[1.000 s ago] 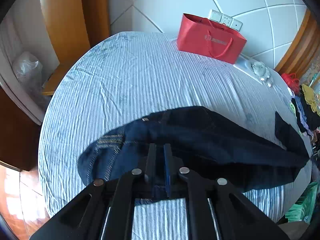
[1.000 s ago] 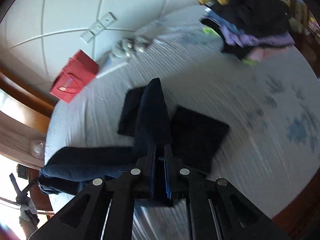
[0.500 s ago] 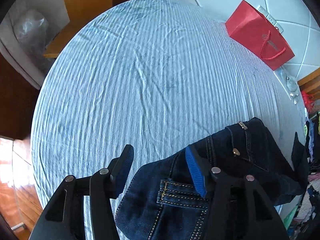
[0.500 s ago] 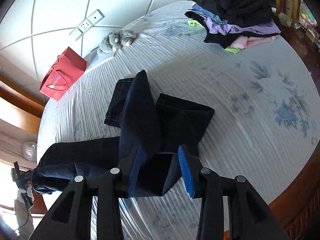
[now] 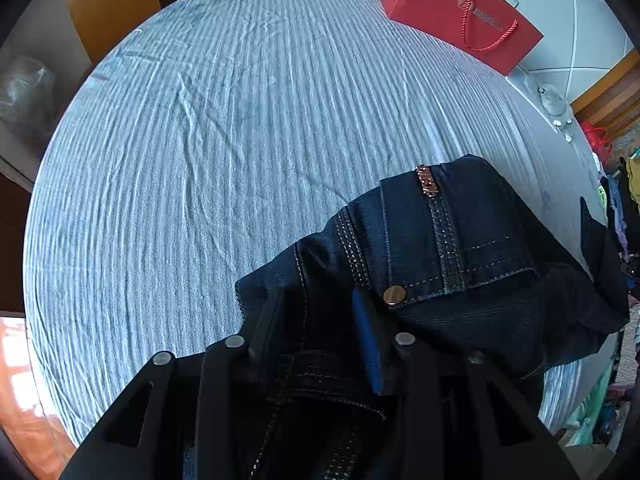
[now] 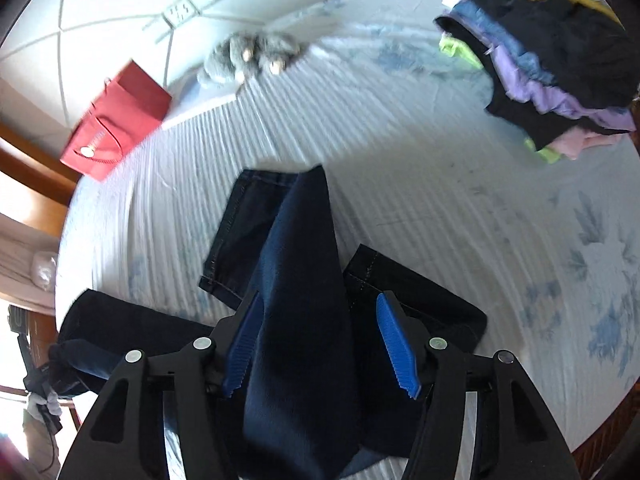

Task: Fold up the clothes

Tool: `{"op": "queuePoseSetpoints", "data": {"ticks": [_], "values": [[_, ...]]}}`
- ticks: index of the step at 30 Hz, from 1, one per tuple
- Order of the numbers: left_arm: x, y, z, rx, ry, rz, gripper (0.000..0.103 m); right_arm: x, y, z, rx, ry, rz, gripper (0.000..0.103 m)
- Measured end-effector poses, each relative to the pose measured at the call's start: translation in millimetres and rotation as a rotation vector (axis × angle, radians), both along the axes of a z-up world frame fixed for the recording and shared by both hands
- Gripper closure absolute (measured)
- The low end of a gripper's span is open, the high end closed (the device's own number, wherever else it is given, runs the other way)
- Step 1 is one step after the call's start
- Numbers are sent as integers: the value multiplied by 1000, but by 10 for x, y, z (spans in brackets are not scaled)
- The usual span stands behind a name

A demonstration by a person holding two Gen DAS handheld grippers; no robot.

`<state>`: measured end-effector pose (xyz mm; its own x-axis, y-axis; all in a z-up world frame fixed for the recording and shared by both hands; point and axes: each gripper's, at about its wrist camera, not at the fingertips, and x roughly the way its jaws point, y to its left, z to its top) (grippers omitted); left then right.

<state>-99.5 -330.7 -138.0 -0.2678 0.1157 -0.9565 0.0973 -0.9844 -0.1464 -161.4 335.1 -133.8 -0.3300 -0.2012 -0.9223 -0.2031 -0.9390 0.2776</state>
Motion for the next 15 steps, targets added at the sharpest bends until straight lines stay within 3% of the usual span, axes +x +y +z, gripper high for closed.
{"op": "queuePoseSetpoints", "data": {"ticks": [2, 3, 4, 5, 6, 9, 11, 15], "values": [[64, 131, 78, -73, 28, 3, 90, -65, -97, -171, -40, -29, 33, 51], [96, 191, 122, -109, 44, 6, 92, -88, -154, -256, -65, -42, 51, 76], [122, 191, 214, -135, 72, 19, 94, -108, -216, -305, -71, -54, 69, 90], [149, 191, 307, -160, 100, 32, 94, -116, -253, -265, -44, -33, 76, 91], [176, 191, 399, -186, 129, 46, 95, -124, -289, -225, -18, -11, 82, 98], [265, 86, 875, -214, 263, 116, 95, -178, -176, 231, 8, 142, 45, 100], [262, -39, 1199, -163, 327, 143, 94, -208, -61, 646, 23, 273, 16, 101], [271, 6, 1575, -225, 429, 143, 103, -217, 104, 1356, 66, 464, -61, 101]]}}
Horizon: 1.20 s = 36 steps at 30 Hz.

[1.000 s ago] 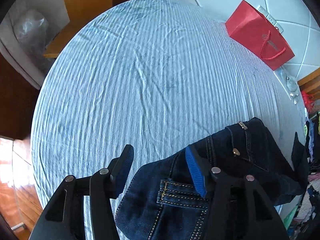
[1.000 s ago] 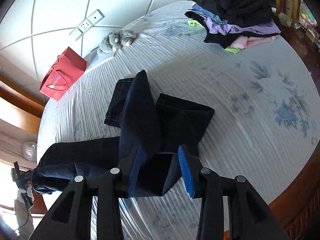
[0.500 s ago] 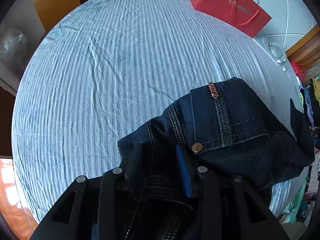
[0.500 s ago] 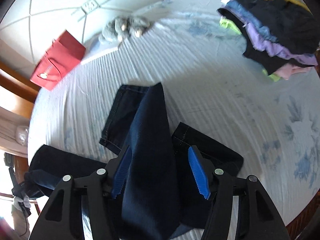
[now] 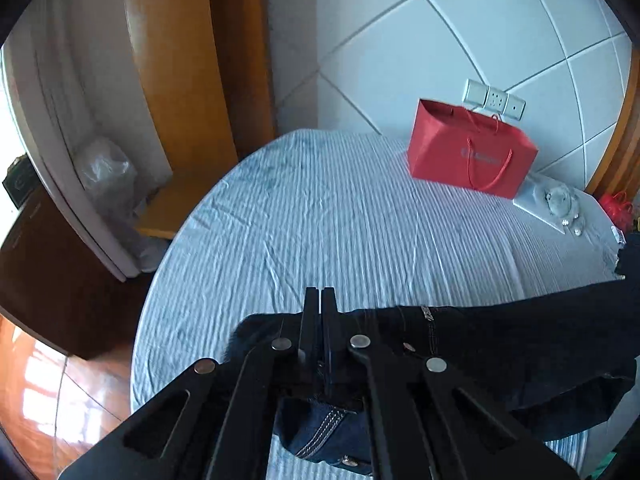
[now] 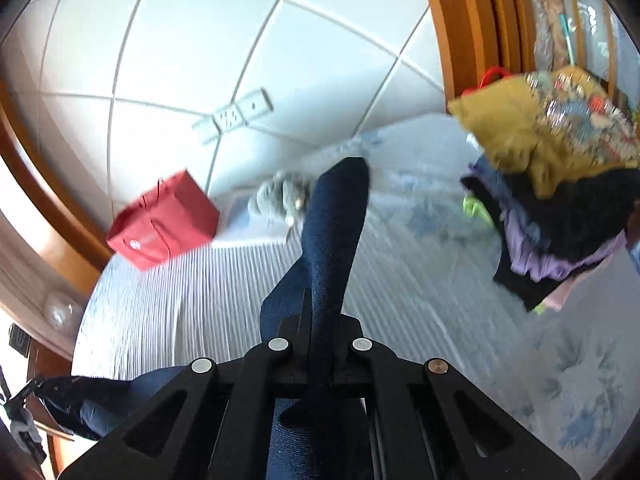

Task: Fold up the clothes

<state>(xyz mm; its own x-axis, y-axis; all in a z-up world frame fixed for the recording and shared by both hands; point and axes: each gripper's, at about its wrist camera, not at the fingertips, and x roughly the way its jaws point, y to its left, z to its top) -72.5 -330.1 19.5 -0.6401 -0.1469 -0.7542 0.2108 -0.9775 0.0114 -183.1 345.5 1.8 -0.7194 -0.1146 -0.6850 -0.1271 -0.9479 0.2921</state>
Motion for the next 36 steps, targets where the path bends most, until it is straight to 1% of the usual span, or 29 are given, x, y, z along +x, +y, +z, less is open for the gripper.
{"op": "queuePoseSetpoints", "data": {"ticks": [1, 3, 4, 6, 7, 8, 9, 10, 11, 12, 13, 14, 16, 18, 19, 21, 22, 24, 25, 26, 27, 28, 29, 30, 33, 36], "values": [[34, 10, 53, 18, 11, -16, 103, 30, 55, 107, 10, 25, -26, 101], [74, 67, 23, 53, -15, -56, 103, 146, 190, 206, 7, 41, -61, 101], [83, 78, -33, 62, -43, -66, 103, 172, 214, 172, 7, 23, -68, 101], [95, 96, -147, 80, -96, -84, 102, 285, 294, -20, 44, -56, -88, 101], [32, 75, -217, 77, -107, -75, 101, 361, 371, -170, 43, -103, -109, 101], [-31, 53, -286, 77, -119, -67, 100, 453, 463, -362, 19, -153, -142, 101], [-99, 21, -349, 99, -130, -71, 98, 545, 588, -538, -15, -188, -175, 101], [-204, -19, -429, 123, -146, -81, 91, 663, 705, -702, -53, -219, -210, 101], [-336, -44, -512, 124, -166, -85, 79, 781, 822, -867, -91, -250, -246, 101], [-460, -42, -602, 128, -188, -113, 73, 890, 867, -978, -104, -272, -262, 101], [-588, -19, -708, 138, -216, -147, 61, 999, 912, -1090, -118, -294, -279, 101], [-710, 16, -816, 129, -250, -169, 55, 1107, 956, -1201, -131, -316, -295, 101], [-951, 84, -1033, 110, -317, -211, 51, 1238, 990, -1279, -142, -330, -309, 100], [-1111, 144, -1257, 78, -388, -219, 51, 1287, 970, -1263, -136, -334, -315, 100], [-1169, 150, -1357, 82, -415, -218, 51, 1307, 960, -1254, -131, -335, -316, 100], [-1247, 141, -1525, 128, -447, -220, 51, 1305, 936, -1227, -119, -339, -318, 100], [-1271, 155, -1581, 154, -460, -231, 51, 1294, 924, -1219, -115, -342, -319, 100], [-1287, 222, -1673, 181, -482, -252, 51, 1275, 899, -1203, -105, -345, -321, 100], [-1266, 256, -1713, 215, -499, -251, 51, 1265, 886, -1191, -96, -346, -320, 100], [-1244, 291, -1752, 251, -516, -249, 57, 1251, 868, -1167, -86, -341, -316, 100], [-1201, 323, -1765, 311, -519, -244, 66, 1237, 850, -1143, -76, -337, -311, 100], [-1143, 381, -1718, 328, -484, -248, 82, 1223, 832, -1118, -65, -333, -307, 100], [-1083, 470, -1617, 286, -435, -260, 88, 1201, 815, -1077, -60, -323, -302, 100], [-1024, 557, -1514, 245, -386, -272, 89, 1179, 798, -1035, -56, -314, -298, 100], [-911, 673, -1059, 202, -238, -280, 92, 1076, 725, -850, -36, -271, -271, 100], [-878, 548, -501, 172, -77, -230, 92, 901, 610, -556, -7, -201, -217, 100]]}}
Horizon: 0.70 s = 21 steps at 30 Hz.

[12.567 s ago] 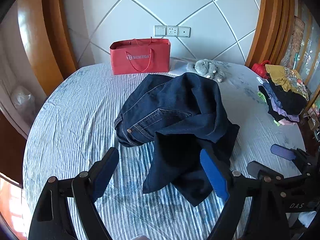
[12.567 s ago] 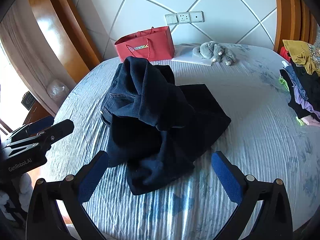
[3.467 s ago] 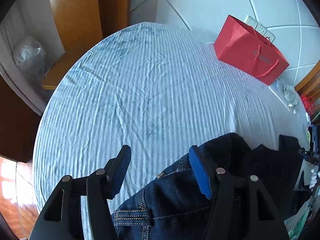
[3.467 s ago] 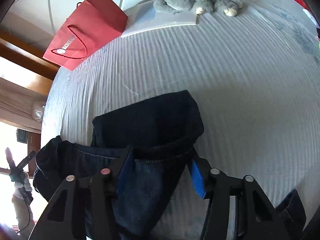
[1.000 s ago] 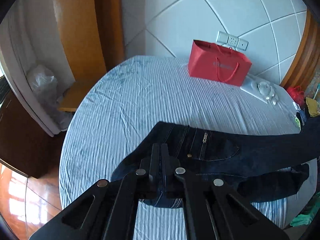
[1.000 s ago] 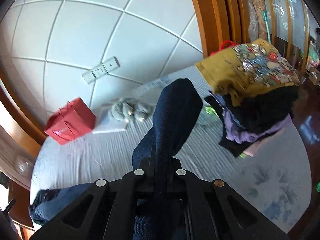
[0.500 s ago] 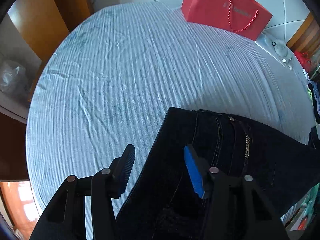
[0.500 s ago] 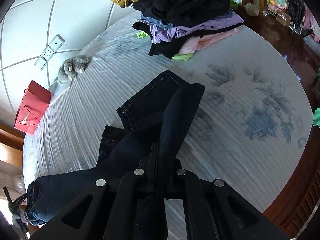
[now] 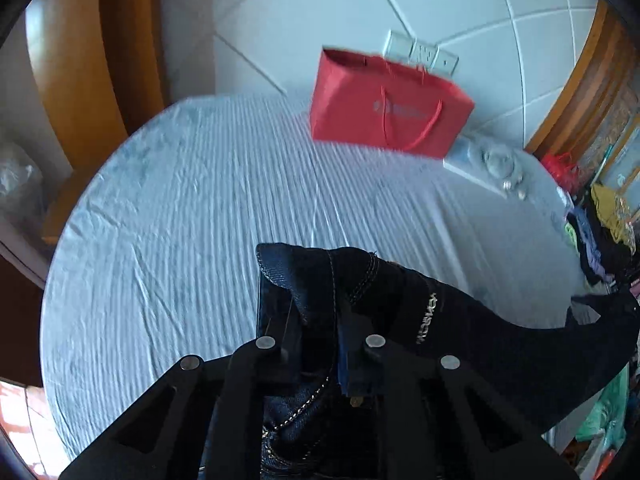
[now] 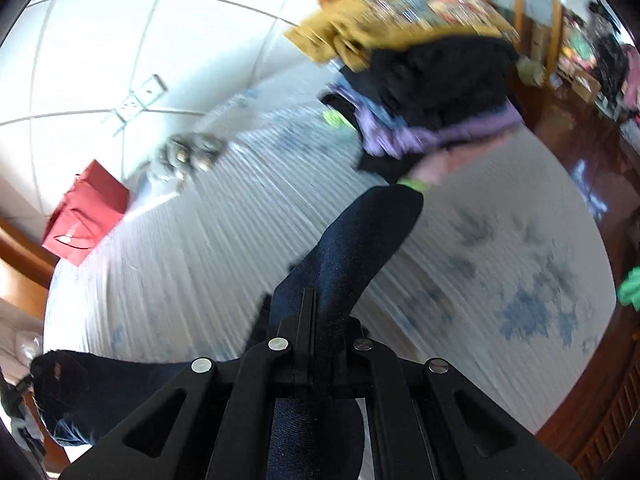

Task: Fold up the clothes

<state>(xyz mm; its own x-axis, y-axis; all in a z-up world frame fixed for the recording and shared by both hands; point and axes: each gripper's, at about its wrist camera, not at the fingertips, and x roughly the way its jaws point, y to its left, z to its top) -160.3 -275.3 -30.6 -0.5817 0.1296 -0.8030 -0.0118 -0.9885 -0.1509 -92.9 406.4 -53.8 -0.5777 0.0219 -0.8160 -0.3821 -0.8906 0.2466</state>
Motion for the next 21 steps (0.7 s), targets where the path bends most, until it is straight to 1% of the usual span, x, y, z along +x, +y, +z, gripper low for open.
{"op": "queuePoseSetpoints", "data": {"ticks": [3, 4, 5, 7, 8, 9, 10, 11, 12, 13, 15, 16, 18, 19, 21], "values": [[-38, -274, 501, -30, 144, 110, 92, -288, -138, 376, 31, 95, 65, 100], [-72, -389, 605, -41, 175, 150, 92, -390, -179, 503, 40, 129, 85, 100], [-160, -515, 655, -41, 187, 187, 91, -524, -220, 593, 22, 161, 106, 100], [-435, -770, 631, -32, 167, 264, 90, -830, -337, 736, -9, 211, 143, 99], [-581, -894, 551, -31, 151, 303, 87, -1046, -421, 700, -20, 189, 158, 98], [-711, -987, 443, -38, 129, 326, 85, -1261, -505, 664, -31, 168, 173, 94], [-798, -1040, 317, -2, 84, 334, 81, -1477, -589, 628, -42, 146, 187, 81], [-884, -1093, 192, 34, 38, 343, 79, -1648, -643, 515, -63, 96, 180, 73], [-958, -1139, 75, 67, -3, 349, 78, -1818, -697, 402, -83, 46, 174, 60], [-900, -1112, 49, 66, -4, 331, 78, -1857, -738, 318, -109, 20, 177, 59], [-781, -1058, 1, 60, -6, 296, 77, -1816, -812, 192, -125, 6, 203, 59], [-681, -1036, 13, 15, 2, 276, 75, -1747, -817, 154, -119, -1, 214, 59], [-449, -1012, 19, -24, 19, 250, 66, -1537, -742, 72, -91, -19, 218, 59], [-341, -1036, -18, -41, 8, 247, 61, -1419, -696, 32, -79, -26, 219, 59], [-140, -1104, -143, -74, -25, 242, 60, -1163, -557, -78, -81, -50, 191, 59]]}}
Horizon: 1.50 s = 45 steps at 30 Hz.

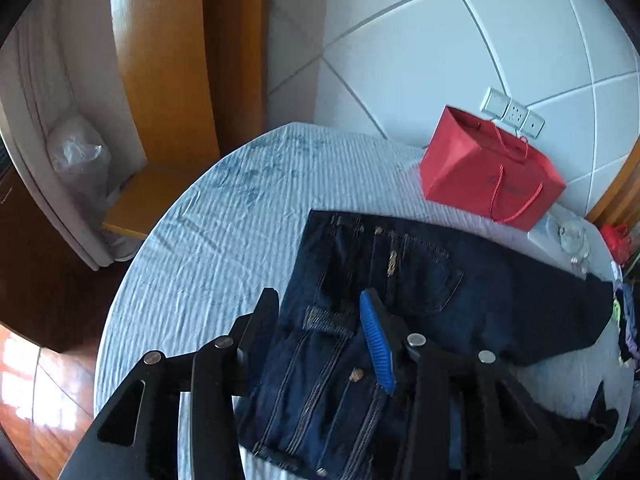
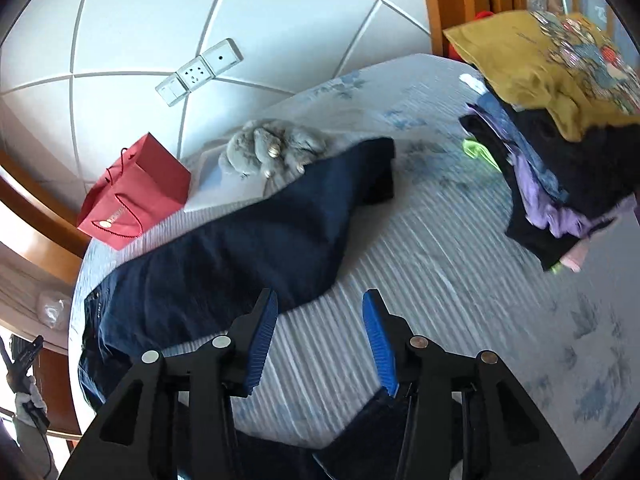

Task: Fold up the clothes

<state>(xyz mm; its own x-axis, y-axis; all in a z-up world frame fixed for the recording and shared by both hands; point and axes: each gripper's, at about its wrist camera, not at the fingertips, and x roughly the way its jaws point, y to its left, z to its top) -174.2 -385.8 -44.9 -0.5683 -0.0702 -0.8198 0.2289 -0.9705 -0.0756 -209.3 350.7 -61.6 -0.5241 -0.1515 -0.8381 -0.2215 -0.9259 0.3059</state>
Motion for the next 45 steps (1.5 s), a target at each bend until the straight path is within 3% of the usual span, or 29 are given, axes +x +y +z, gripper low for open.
{"op": "queuePoseSetpoints", "data": {"ticks": [6, 13, 18, 24, 25, 27, 30, 34, 36, 38, 39, 41, 42, 44, 45], "values": [[623, -190, -588, 6, -130, 23, 60, 885, 390, -341, -26, -82, -125, 59], [868, -310, -1103, 46, -162, 61, 60, 1670, 559, -505, -49, -142, -235, 59], [727, -307, -1222, -3, -134, 55, 60, 1962, 551, -580, -57, -161, -262, 59], [670, -339, -1300, 67, -133, 55, 60, 2088, 446, -604, -75, -124, -230, 58], [664, -303, -1298, 87, -137, 25, 60, 2085, 424, -608, -83, -117, -221, 52], [644, -159, -1307, 45, -163, -38, 60, 2046, 364, -634, -76, -117, -197, 40], [641, -61, -1301, 30, -174, -48, 69, 1952, 291, -731, -62, -137, -179, 39], [659, -33, -1213, 52, -182, 49, 78, 1784, 115, -851, 21, -172, -131, 39], [740, 14, -980, 38, -120, 69, 79, 1667, -34, -857, 118, -158, -70, 40], [844, 21, -690, 39, -40, 94, 80, 1530, -130, -853, 173, -150, -27, 67], [905, -27, -519, 65, 8, 107, 80, 1458, -157, -851, 172, -149, -9, 87], [1014, -102, -219, 84, 69, 125, 80, 1446, -37, -670, 93, -78, -57, 91], [1060, -129, -81, 81, 88, 131, 91, 1491, 17, -536, 77, -31, -83, 92], [1135, -181, 109, 88, 82, 120, 97, 1675, 205, -208, -13, 70, -139, 92], [1176, -209, 186, 42, 89, 129, 103, 1785, 312, -44, -77, 121, -165, 92]]}}
